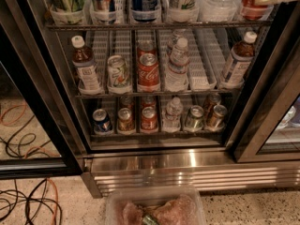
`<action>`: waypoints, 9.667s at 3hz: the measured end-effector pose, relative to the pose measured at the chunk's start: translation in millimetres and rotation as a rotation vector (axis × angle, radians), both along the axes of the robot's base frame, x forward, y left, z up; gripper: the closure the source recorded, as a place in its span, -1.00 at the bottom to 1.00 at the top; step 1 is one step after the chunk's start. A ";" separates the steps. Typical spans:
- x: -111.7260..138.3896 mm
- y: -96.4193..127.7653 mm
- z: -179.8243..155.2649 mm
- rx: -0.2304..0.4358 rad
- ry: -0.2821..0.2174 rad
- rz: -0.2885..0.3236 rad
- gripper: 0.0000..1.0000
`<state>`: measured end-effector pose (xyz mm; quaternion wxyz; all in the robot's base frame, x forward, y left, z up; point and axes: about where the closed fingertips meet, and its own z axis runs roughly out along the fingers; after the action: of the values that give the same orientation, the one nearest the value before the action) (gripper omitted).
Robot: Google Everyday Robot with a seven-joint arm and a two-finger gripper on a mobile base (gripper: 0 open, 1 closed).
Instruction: Pick water bottle from top shelf of fridge
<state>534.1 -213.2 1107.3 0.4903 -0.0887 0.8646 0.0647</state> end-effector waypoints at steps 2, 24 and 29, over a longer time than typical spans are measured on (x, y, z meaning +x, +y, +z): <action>-2.4 13.5 2.0 -0.024 0.010 0.073 -0.35; 79.4 40.1 -42.6 -0.007 -0.004 0.078 -1.00; 108.7 49.6 -10.6 -0.016 -0.209 0.079 -1.00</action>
Offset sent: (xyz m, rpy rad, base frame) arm -0.0031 0.0171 -0.0019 -0.0269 0.0243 0.1104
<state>642.8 -163.7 1096.8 0.5741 -0.1329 0.8051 0.0673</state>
